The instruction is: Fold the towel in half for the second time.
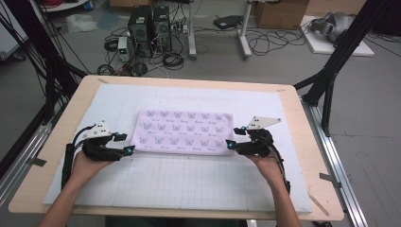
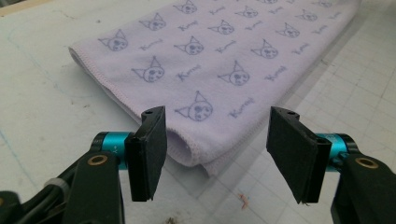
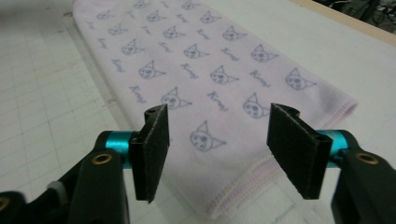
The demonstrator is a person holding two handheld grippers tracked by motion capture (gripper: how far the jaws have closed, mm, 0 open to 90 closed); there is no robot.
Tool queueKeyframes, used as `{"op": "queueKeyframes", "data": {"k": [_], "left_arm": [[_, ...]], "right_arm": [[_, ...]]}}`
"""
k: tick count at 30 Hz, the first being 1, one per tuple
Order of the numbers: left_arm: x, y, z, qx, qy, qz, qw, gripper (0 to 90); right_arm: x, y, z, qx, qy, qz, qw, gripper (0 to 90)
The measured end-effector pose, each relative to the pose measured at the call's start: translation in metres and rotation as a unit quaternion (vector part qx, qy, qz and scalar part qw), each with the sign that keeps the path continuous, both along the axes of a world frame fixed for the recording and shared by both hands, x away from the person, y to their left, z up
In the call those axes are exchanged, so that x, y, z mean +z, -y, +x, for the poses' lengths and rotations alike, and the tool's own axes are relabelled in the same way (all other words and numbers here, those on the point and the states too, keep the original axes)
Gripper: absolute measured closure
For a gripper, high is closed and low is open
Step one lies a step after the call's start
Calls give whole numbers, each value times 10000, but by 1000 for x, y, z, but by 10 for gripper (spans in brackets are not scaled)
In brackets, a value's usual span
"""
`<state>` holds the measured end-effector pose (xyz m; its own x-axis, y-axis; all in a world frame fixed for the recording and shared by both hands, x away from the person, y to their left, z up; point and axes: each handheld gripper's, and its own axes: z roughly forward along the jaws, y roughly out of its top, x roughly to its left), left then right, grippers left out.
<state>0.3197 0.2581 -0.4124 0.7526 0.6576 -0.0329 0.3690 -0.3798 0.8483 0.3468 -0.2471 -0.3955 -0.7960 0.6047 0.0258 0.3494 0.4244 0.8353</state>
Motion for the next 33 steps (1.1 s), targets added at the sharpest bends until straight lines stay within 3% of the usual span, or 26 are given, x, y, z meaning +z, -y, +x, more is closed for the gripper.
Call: {"op": "queueKeyframes", "data": {"k": [13, 33], "left_arm": [[0, -4, -25, 81, 127, -33, 9999, 324], [-3, -14, -53, 219, 181, -61, 9996, 286]], "right_arm": [[-8, 14, -20, -262, 69, 141, 9995, 230], [-10, 25, -51, -353, 187, 298, 9988, 171]]}}
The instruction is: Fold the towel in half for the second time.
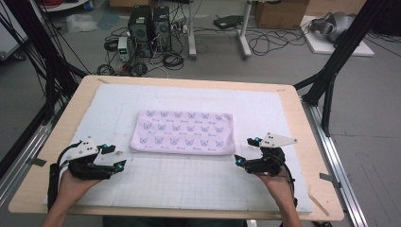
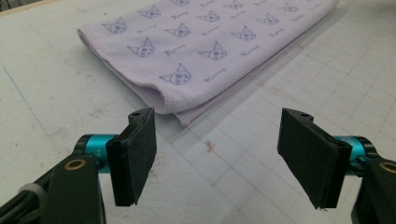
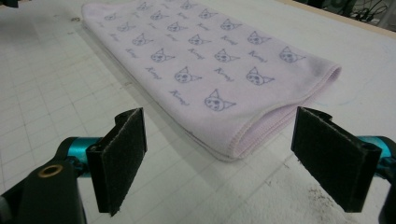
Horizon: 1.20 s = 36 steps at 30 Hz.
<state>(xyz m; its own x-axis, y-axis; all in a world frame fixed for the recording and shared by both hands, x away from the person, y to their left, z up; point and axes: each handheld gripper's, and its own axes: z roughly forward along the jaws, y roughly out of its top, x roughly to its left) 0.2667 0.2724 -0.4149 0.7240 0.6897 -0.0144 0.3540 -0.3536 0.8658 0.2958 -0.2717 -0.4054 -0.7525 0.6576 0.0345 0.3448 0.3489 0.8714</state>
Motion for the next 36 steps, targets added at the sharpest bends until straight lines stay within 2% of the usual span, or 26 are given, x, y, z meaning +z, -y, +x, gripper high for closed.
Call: {"op": "queueKeyframes", "data": {"k": [15, 25, 36], "left_arm": [[1, -4, -15, 19, 57, -24, 10000, 274], [1, -7, -21, 46, 67, -28, 10000, 249], [1, -6, -22, 49, 33, -38, 10000, 176]], "right_arm": [[-3, 13, -27, -87, -22, -30, 10000, 146], [-6, 18, -35, -126, -20, -22, 9999, 122], [-4, 23, -43, -198, 20, 47, 9998, 119]]}}
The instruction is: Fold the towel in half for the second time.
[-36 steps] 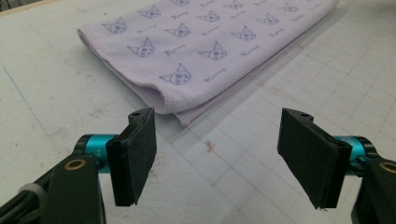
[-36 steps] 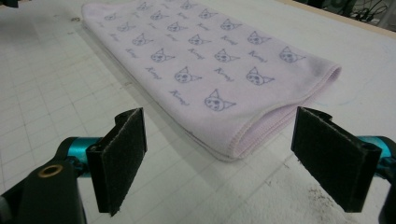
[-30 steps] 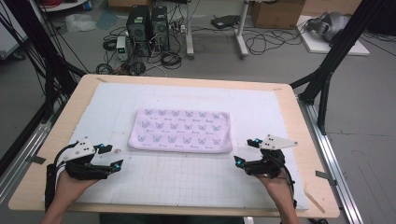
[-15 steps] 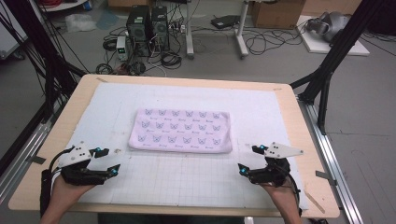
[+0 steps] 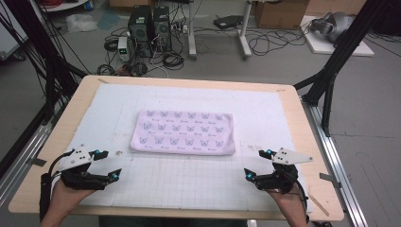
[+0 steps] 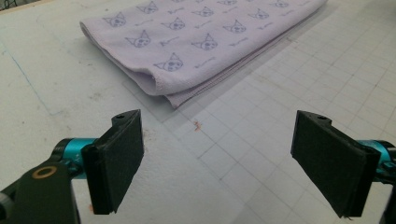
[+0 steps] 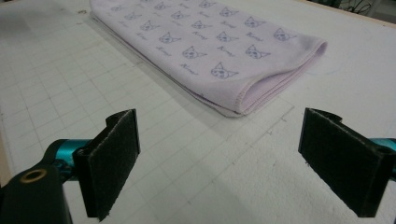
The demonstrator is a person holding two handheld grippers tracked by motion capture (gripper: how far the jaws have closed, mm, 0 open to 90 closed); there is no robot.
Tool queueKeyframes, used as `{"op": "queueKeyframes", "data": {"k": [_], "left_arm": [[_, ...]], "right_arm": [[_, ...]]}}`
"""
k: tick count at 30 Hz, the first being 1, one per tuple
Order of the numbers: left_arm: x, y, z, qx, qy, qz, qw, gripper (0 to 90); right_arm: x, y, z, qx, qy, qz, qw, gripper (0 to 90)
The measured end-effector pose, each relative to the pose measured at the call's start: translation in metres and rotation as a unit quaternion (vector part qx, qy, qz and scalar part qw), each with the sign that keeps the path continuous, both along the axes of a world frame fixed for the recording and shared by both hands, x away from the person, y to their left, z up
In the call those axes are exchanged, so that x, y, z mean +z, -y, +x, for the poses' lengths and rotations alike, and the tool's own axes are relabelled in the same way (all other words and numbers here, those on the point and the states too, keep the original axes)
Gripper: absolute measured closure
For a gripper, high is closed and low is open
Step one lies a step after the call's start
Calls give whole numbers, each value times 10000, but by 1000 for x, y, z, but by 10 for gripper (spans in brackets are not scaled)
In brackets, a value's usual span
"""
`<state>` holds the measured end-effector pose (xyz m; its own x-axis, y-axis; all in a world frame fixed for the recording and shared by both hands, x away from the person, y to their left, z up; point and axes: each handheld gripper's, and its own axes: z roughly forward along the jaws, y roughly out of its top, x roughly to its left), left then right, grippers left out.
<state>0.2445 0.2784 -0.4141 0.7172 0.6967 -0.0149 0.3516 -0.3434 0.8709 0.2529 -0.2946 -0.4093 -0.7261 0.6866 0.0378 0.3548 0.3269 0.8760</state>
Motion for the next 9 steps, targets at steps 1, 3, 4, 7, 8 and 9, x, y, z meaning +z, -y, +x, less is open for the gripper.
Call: {"op": "queueKeyframes", "data": {"k": [1, 3, 4, 7, 8, 9], "left_arm": [[0, 0, 0, -5, 3, -2, 10000, 176], [-1, 0, 0, 11, -7, -8, 10000, 176], [-1, 0, 0, 7, -15, -1, 10000, 176], [-1, 0, 1, 2, -34, -3, 10000, 176], [-1, 0, 1, 6, -28, 2, 10000, 176], [-1, 0, 1, 0, -25, 12, 10000, 175]], "right_arm": [[0, 0, 0, 4, 8, 2, 10000, 119], [0, 1, -1, 1, 27, -15, 10000, 118], [0, 0, -1, -9, 13, -17, 10000, 118], [0, 0, -1, -1, 30, -5, 10000, 118], [0, 0, -1, -7, 32, 3, 10000, 118], [0, 0, -1, -7, 38, 12, 10000, 118]]}}
